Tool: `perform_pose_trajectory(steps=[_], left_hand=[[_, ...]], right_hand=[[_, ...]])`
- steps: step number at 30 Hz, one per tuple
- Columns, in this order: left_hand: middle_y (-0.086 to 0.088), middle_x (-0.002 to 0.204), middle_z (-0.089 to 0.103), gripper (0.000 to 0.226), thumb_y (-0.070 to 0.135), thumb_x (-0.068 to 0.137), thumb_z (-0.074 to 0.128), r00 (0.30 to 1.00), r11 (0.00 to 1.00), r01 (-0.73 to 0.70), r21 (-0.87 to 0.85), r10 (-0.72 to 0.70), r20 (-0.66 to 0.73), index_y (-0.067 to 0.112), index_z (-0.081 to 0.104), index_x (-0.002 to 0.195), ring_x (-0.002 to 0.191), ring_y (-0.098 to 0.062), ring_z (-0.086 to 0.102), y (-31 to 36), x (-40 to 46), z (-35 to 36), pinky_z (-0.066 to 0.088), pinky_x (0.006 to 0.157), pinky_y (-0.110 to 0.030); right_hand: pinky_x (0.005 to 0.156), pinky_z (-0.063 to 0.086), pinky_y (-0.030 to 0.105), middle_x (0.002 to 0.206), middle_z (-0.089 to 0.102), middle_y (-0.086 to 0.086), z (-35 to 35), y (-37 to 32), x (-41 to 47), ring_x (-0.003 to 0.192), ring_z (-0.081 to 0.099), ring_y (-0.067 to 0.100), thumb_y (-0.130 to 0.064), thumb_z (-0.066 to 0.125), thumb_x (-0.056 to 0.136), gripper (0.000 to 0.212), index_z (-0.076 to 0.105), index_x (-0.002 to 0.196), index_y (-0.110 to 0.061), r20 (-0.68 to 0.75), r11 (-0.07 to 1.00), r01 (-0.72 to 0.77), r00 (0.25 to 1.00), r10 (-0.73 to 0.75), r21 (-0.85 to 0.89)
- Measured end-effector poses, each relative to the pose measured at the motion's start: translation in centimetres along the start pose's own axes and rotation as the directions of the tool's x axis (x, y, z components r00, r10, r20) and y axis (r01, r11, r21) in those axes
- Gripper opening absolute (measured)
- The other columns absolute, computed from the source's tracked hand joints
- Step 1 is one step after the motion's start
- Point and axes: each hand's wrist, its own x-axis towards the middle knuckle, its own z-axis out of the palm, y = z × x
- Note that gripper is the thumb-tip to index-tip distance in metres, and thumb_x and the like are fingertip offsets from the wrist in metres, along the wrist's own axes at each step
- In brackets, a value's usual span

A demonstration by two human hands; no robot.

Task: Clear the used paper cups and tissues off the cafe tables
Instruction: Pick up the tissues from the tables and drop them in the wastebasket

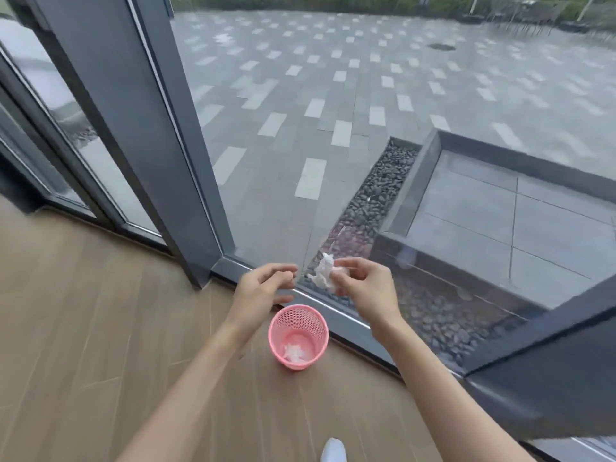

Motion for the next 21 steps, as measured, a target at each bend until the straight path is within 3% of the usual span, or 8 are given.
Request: perform_pose_trajectory(steps=[4, 7, 9, 12, 14, 16, 21], left_hand=[[-0.016, 0.106, 0.074, 0.02, 0.005, 0.098, 0.057, 0.989, 0.989, 0.141, -0.035, -0.142, -0.033, 0.009, 0.075, 0.104, 0.088, -0.018, 0.072, -4.6, 7.3, 1.1, 0.059, 0.09, -0.044], [-0.018, 0.101, 0.075, 0.02, 0.004, 0.098, 0.058, 0.97, 0.97, 0.243, -0.027, -0.243, -0.017, 0.011, 0.076, 0.101, 0.077, -0.016, 0.075, -9.9, 12.5, 1.4, 0.058, 0.091, -0.048], [-0.022, 0.101, 0.074, 0.019, 0.005, 0.098, 0.058, 0.955, 0.955, 0.298, -0.004, -0.298, 0.0, 0.011, 0.076, 0.102, 0.076, -0.017, 0.074, -14.2, 16.0, 1.5, 0.057, 0.088, -0.046], [-0.018, 0.104, 0.074, 0.019, 0.008, 0.098, 0.058, 0.938, 0.938, 0.345, 0.024, -0.345, 0.033, 0.013, 0.076, 0.105, 0.082, -0.02, 0.071, -21.6, 21.1, 1.9, 0.06, 0.08, -0.039], [-0.011, 0.106, 0.074, 0.021, 0.005, 0.099, 0.056, 0.924, 0.926, 0.375, 0.028, -0.376, 0.061, 0.013, 0.075, 0.107, 0.085, -0.017, 0.072, -27.2, 24.2, 2.4, 0.06, 0.067, -0.026], [-0.001, 0.109, 0.074, 0.023, 0.006, 0.099, 0.057, 0.909, 0.914, 0.404, 0.039, -0.406, 0.097, 0.016, 0.075, 0.109, 0.089, -0.015, 0.074, -32.9, 26.7, 3.1, 0.056, 0.063, -0.018], [-0.004, 0.122, 0.072, 0.023, 0.007, 0.099, 0.058, 0.875, 0.881, 0.472, 0.029, -0.472, 0.112, 0.021, 0.072, 0.11, 0.107, -0.016, 0.072, -46.0, 30.1, 3.6, 0.055, 0.081, -0.02]], right_hand=[[0.073, 0.063, 0.036, 0.08, 0.077, 0.005, 1.7, 6.5, 7.5, 0.068, 0.075, 0.017, -0.001, 0.068, 0.085, 0.021, 0.077, 0.097, -0.015, 0.035, 0.984, -0.173, 0.984, 0.175, -0.039], [0.075, 0.062, 0.032, 0.082, 0.078, 0.001, 3.8, 12.6, 11.5, 0.072, 0.075, 0.014, 0.0, 0.065, 0.083, 0.025, 0.077, 0.1, -0.015, 0.084, 0.948, -0.309, 0.946, 0.315, -0.069], [0.075, 0.062, 0.03, 0.083, 0.078, -0.001, 5.6, 17.1, 13.9, 0.073, 0.075, 0.011, -0.001, 0.067, 0.08, 0.027, 0.077, 0.1, -0.016, 0.085, 0.923, -0.372, 0.921, 0.381, -0.1], [0.08, 0.063, 0.038, 0.087, 0.078, 0.003, 8.9, 24.6, 16.7, 0.073, 0.076, 0.015, 0.001, 0.065, 0.08, 0.027, 0.075, 0.104, -0.01, 0.079, 0.882, -0.461, 0.88, 0.468, -0.1], [0.076, 0.062, 0.033, 0.091, 0.077, 0.005, 11.3, 30.0, 18.2, 0.071, 0.076, 0.016, 0.0, 0.063, 0.083, 0.026, 0.073, 0.105, -0.009, 0.062, 0.861, -0.499, 0.86, 0.506, -0.1], [0.07, 0.059, 0.024, 0.094, 0.077, 0.002, 13.6, 35.0, 19.2, 0.07, 0.076, 0.013, -0.004, 0.062, 0.084, 0.024, 0.073, 0.103, -0.014, 0.048, 0.843, -0.523, 0.845, 0.532, -0.124], [0.06, 0.052, 0.014, 0.096, 0.075, 0.007, 18.5, 45.8, 20.5, 0.069, 0.075, 0.01, -0.006, 0.064, 0.087, 0.025, 0.069, 0.111, -0.012, 0.059, 0.805, -0.582, 0.805, 0.59, -0.112]])
